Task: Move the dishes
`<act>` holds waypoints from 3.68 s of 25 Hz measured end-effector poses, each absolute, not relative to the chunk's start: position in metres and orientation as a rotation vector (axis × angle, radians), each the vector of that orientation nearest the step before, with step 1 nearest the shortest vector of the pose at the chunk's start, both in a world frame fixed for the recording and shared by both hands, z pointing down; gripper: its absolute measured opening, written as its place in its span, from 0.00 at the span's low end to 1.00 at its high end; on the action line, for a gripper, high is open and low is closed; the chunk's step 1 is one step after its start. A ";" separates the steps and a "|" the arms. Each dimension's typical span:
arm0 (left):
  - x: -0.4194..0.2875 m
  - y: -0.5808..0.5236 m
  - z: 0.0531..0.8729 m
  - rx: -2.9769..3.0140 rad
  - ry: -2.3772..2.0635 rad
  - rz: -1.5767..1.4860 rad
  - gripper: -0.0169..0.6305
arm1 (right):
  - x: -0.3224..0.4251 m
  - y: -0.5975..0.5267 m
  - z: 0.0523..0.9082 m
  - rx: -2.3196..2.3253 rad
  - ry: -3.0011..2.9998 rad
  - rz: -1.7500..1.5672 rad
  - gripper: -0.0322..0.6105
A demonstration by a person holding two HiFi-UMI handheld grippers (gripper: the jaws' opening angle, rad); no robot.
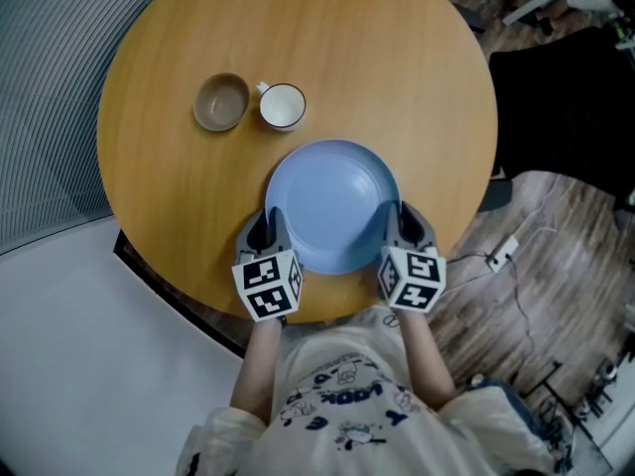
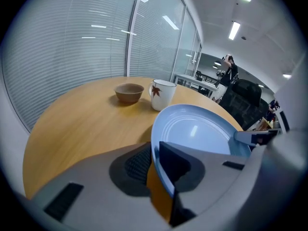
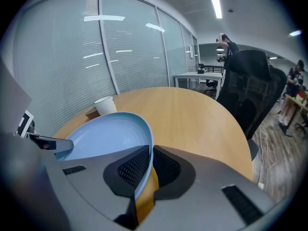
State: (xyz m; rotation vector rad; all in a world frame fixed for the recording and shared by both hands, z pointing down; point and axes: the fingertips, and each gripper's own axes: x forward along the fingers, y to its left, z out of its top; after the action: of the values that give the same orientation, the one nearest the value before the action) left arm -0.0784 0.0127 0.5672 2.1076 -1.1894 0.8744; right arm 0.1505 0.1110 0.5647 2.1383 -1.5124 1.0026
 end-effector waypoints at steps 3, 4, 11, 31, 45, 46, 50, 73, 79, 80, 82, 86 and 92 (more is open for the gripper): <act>-0.072 0.009 0.550 2.128 -1.202 0.851 0.10 | 0.156 0.107 0.548 2.154 -1.526 0.985 0.09; -0.070 0.008 0.544 2.137 -1.205 0.846 0.10 | 0.158 0.106 0.542 2.162 -1.526 0.978 0.09; -0.056 -0.001 0.500 2.220 -1.158 0.803 0.10 | 0.168 0.108 0.498 2.251 -1.461 0.939 0.09; 0.052 -0.049 0.458 2.303 -1.067 0.695 0.08 | 0.275 0.069 0.456 2.349 -1.389 0.855 0.09; 0.139 -0.113 0.516 2.186 -1.156 0.748 0.08 | 0.369 -0.014 0.519 2.159 -1.513 0.919 0.09; 0.142 -0.116 0.520 2.178 -1.158 0.753 0.08 | 0.372 -0.018 0.524 2.149 -1.513 0.923 0.09; 0.155 -0.127 0.535 2.151 -1.154 0.781 0.08 | 0.386 -0.031 0.539 2.124 -1.503 0.942 0.09; 0.174 -0.133 0.574 2.152 -1.198 0.856 0.09 | 0.412 -0.045 0.566 2.069 -1.503 0.876 0.33; 0.165 -0.132 0.537 2.212 -1.222 0.791 0.10 | 0.369 -0.075 0.512 2.031 -1.690 0.751 0.36; 0.163 -0.134 0.527 2.225 -1.233 0.761 0.10 | 0.357 -0.084 0.502 2.013 -1.735 0.721 0.36; 0.155 -0.136 0.504 2.252 -1.267 0.693 0.10 | 0.329 -0.097 0.486 1.972 -1.824 0.671 0.37; 0.121 -0.135 0.452 2.286 -1.342 0.529 0.10 | 0.262 -0.109 0.462 1.865 -1.991 0.610 0.38; 0.043 -0.130 0.411 2.274 -1.456 0.385 0.08 | 0.160 -0.119 0.435 1.675 -2.200 0.520 0.41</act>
State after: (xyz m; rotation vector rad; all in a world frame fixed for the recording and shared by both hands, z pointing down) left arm 0.0434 -0.1297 0.4111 2.2742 -1.4559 0.3851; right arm 0.1605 -0.1191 0.4345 1.6746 -2.2003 0.5204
